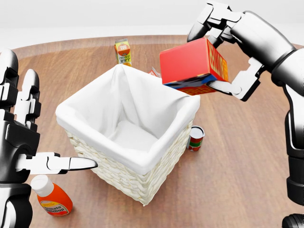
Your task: Pick up the butter and put it in the basket.
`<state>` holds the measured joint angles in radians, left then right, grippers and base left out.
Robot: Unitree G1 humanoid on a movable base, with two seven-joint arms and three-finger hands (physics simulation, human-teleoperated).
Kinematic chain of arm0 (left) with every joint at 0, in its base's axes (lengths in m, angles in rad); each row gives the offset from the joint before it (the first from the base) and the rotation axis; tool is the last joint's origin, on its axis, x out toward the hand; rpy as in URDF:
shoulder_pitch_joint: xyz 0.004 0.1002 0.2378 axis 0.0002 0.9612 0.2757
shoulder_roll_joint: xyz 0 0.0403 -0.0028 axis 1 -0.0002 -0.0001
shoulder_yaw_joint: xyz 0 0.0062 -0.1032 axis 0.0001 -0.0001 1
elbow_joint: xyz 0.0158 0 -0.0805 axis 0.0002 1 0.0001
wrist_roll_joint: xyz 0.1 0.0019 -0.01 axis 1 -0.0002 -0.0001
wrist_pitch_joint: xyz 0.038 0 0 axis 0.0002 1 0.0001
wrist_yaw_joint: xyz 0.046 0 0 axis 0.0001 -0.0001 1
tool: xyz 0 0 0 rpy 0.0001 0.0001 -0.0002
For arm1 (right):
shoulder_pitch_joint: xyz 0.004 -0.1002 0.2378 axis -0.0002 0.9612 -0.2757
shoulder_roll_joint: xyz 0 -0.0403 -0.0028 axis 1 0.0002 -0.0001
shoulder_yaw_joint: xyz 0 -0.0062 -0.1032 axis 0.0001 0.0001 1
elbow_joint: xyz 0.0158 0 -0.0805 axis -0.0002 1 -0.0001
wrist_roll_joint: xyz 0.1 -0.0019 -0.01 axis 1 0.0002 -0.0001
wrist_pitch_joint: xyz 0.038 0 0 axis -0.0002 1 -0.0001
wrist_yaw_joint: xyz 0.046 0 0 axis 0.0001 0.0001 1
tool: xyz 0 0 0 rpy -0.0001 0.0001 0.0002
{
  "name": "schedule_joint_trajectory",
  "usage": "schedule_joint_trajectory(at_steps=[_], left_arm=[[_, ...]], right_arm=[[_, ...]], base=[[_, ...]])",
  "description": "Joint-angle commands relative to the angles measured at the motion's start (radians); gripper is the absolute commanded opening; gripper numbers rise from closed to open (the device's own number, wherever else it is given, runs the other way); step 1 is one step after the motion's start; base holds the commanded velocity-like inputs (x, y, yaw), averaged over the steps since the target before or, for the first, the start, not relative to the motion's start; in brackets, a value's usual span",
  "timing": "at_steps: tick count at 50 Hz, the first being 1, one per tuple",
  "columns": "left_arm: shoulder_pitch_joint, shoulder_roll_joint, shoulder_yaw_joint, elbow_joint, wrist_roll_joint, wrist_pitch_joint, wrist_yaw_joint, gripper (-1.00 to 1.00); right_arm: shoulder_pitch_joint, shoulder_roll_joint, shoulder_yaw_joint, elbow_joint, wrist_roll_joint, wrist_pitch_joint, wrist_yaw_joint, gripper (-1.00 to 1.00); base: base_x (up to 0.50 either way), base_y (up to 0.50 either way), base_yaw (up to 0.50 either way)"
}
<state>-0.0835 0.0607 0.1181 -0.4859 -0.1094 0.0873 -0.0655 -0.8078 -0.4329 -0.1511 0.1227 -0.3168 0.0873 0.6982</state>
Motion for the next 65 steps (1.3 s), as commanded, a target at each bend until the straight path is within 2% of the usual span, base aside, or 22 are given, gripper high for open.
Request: schedule_joint_trajectory(at_steps=[1, 6, 11, 17, 20, 22, 24, 25, 28, 45, 65], left_arm=[[-0.001, 0.001, 0.003, 0.0, -0.001, 0.0, 0.0, 1.0], [-0.005, 0.002, 0.004, -0.007, -0.003, 0.0, 0.001, 1.0], [-0.01, 0.006, 0.011, -0.004, -0.007, 0.0, 0.0, 1.0], [-0.008, 0.007, 0.012, 0.009, -0.007, 0.0, -0.001, 1.0], [-0.007, 0.007, 0.013, 0.011, -0.007, 0.0, -0.001, 1.0], [-0.007, 0.007, 0.013, 0.012, -0.008, 0.0, -0.001, 1.0], [-0.007, 0.007, 0.013, 0.013, -0.008, 0.0, -0.001, 1.0], [-0.006, 0.007, 0.011, 0.019, -0.006, 0.0, -0.002, 1.0], [-0.002, 0.005, 0.011, 0.021, -0.006, 0.0, -0.003, 1.0], [0.003, 0.004, 0.008, 0.034, -0.002, 0.0, -0.007, 1.0], [0.011, 0.003, 0.008, 0.046, 0.0, 0.0, -0.011, 1.0]], right_arm=[[-0.094, 0.06, 0.012, 0.06, 0.108, 0.0, 0.0, -1.0], [-0.118, 0.101, 0.031, 0.122, 0.136, 0.0, 0.0, -1.0], [-0.148, 0.145, 0.05, 0.191, 0.166, -0.01, -0.073, -1.0], [-0.188, 0.191, 0.064, 0.312, 0.192, -0.08, -0.169, -1.0], [-0.204, 0.206, 0.066, 0.357, 0.22, -0.089, -0.202, -1.0], [-0.225, 0.223, 0.067, 0.416, 0.24, -0.123, -0.234, -1.0], [-0.241, 0.229, 0.069, 0.46, 0.254, -0.143, -0.256, -1.0], [-0.26, 0.239, 0.064, 0.514, 0.257, -0.175, -0.299, -1.0], [-0.282, 0.25, 0.067, 0.591, 0.276, -0.175, -0.353, -1.0], [-0.3, 0.331, 0.087, 0.913, 0.272, -0.175, -0.45, -1.0], [-0.327, 0.385, 0.076, 1.065, 0.293, -0.175, -0.472, -1.0]], base=[[0.0, 0.0, 0.0], [0.0, 0.0, 0.0], [0.0, 0.0, 0.0], [0.0, 0.0, 0.0], [0.0, 0.0, 0.0], [0.0, 0.0, 0.0], [0.0, 0.0, 0.0], [0.0, 0.0, 0.0], [0.0, 0.0, 0.0], [0.0, 0.0, 0.0], [0.0, 0.0, 0.0]])
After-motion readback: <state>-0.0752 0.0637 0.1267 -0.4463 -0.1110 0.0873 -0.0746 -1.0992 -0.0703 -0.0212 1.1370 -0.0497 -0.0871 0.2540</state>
